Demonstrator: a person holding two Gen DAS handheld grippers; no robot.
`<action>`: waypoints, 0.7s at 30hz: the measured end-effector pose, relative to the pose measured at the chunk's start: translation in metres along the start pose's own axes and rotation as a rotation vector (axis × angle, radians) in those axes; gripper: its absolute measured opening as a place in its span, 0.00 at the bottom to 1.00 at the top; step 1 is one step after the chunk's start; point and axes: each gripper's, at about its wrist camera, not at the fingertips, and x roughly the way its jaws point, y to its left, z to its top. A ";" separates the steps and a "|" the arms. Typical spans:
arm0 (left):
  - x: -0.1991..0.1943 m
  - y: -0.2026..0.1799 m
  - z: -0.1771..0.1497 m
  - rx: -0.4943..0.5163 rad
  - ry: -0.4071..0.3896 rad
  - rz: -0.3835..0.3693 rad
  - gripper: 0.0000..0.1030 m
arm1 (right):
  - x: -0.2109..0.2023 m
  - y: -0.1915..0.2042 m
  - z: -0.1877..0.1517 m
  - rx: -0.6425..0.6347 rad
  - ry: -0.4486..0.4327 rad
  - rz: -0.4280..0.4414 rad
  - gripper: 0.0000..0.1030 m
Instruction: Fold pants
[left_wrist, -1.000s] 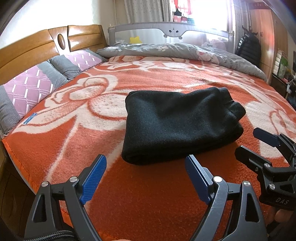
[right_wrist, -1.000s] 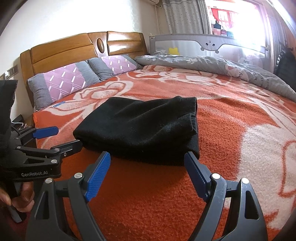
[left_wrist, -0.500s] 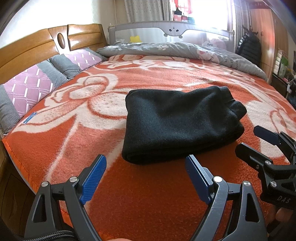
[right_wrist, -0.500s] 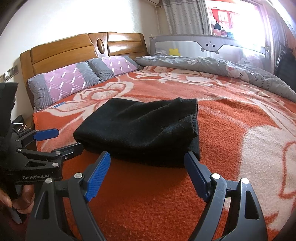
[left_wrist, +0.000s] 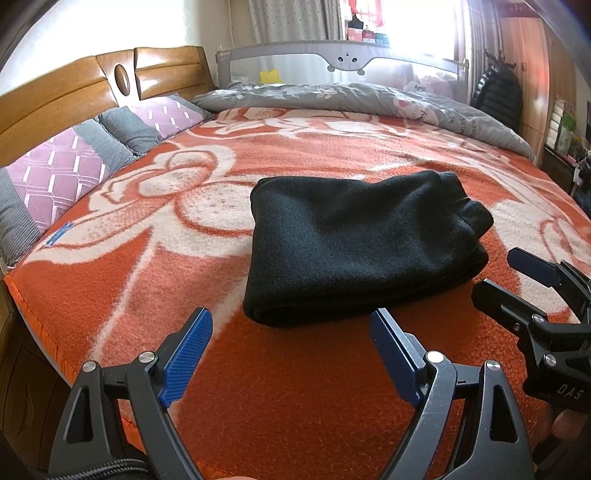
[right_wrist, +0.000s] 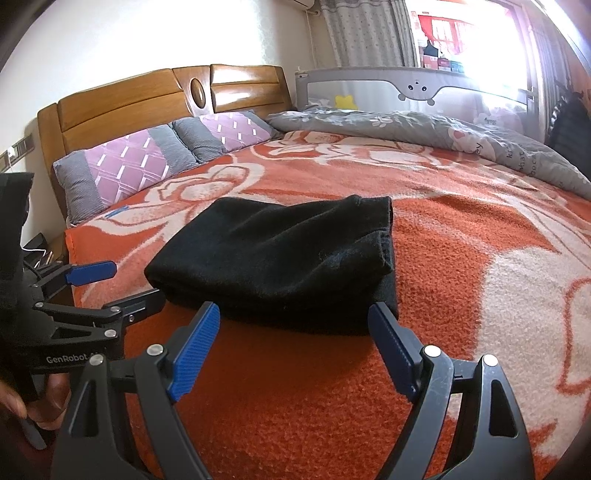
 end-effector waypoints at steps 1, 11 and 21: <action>0.000 0.000 0.000 0.000 0.000 -0.001 0.85 | 0.000 0.000 0.000 0.000 0.001 0.000 0.81; 0.001 0.000 0.000 -0.001 0.002 -0.002 0.85 | 0.000 0.000 0.001 0.001 0.000 0.000 0.81; 0.001 0.000 0.000 0.000 0.003 -0.001 0.85 | 0.000 0.000 0.001 0.003 0.001 0.000 0.82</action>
